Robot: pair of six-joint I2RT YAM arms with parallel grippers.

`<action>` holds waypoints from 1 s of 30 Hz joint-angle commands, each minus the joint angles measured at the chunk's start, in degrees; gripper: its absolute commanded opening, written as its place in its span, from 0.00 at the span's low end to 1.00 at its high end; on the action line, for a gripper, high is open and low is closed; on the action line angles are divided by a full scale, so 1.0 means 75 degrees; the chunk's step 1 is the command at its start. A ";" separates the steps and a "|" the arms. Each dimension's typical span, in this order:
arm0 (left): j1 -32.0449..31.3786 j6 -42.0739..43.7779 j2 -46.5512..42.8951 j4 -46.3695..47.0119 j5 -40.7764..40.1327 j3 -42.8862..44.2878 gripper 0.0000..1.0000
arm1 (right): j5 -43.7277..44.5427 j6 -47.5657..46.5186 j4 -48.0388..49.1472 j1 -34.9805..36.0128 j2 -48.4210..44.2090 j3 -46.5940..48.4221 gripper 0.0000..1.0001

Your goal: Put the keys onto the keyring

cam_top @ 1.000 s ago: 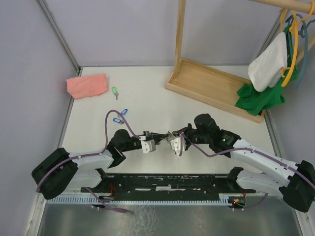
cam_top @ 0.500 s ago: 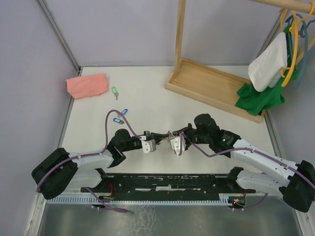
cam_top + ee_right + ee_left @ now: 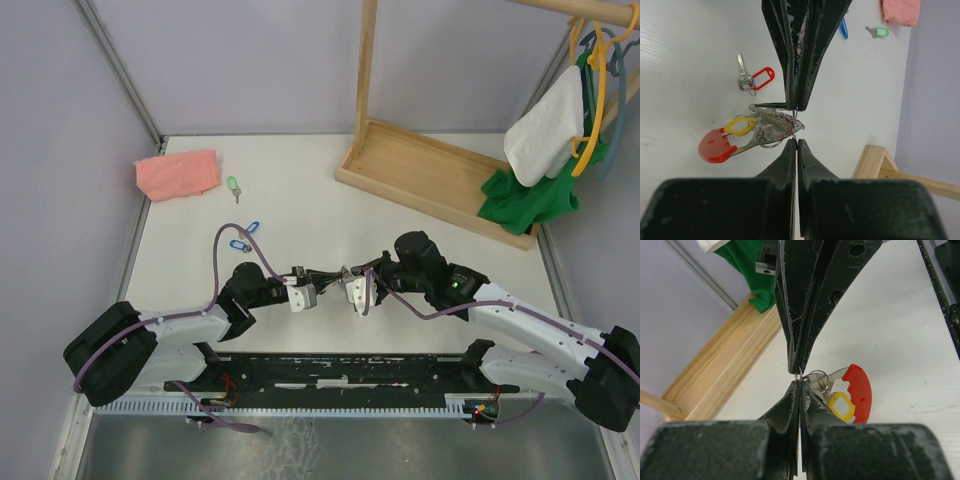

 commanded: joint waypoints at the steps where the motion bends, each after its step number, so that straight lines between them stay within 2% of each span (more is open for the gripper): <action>1: -0.0042 0.0153 -0.0095 0.0262 0.0144 0.0296 0.03 | -0.0010 0.0128 0.0300 0.0024 0.0006 0.0202 0.01; 30: -0.0061 0.0023 0.0071 0.0079 0.0171 0.0437 0.03 | 0.0129 0.0494 0.0518 0.0024 -0.0039 0.0167 0.01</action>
